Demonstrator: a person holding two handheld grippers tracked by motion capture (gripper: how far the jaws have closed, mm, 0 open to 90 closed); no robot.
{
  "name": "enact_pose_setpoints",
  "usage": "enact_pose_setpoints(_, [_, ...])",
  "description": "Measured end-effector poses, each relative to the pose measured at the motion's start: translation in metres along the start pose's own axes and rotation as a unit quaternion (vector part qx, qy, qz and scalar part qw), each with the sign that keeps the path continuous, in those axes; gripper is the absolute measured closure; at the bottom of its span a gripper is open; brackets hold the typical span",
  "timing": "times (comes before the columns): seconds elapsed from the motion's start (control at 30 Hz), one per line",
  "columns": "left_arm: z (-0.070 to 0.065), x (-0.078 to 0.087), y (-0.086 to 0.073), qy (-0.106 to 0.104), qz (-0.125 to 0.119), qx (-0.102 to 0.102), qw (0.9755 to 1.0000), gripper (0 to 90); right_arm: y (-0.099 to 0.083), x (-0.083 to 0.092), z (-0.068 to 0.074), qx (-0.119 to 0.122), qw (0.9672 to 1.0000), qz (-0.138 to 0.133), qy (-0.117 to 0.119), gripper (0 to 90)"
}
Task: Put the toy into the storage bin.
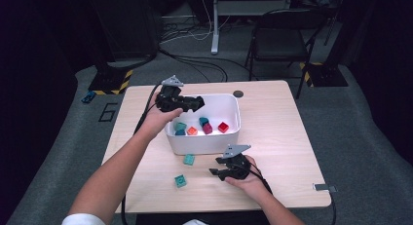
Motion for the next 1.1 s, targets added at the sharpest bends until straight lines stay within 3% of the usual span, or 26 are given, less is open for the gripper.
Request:
enact_pose_setpoints(0.33, [-0.003,-0.034,0.004,-0.014,0.013,-0.018,0.9997,66.3,0.000,0.001,-0.001,-0.006,1.0000,-0.002,0.001,48.0])
enact_pose_setpoints(0.63, [-0.016,-0.069,0.005,-0.040,0.018,-0.031,0.9985,66.2,0.000,0.001,0.000,-0.004,1.0000,-0.002,0.004,48.0])
enact_pose_setpoints(1.0, [-0.018,-0.088,0.002,-0.048,0.036,-0.038,0.9975,65.7,0.000,0.000,0.000,0.002,1.0000,0.000,0.007,48.0])
enact_pose_setpoints(1.1, [-0.018,-0.088,0.001,-0.049,0.038,-0.039,0.9973,60.8,0.000,0.000,0.000,0.000,1.0000,0.000,0.007,48.0])
Point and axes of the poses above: each handheld gripper's, and its own axes: x roughly backward along the jaws, y roughly out of its top, z roughly to its left, the point moved 5 cm from there along -x, roughly forward along the jaws, and after that the axes turned 10 degrees about -x, right-handed, at the moved point
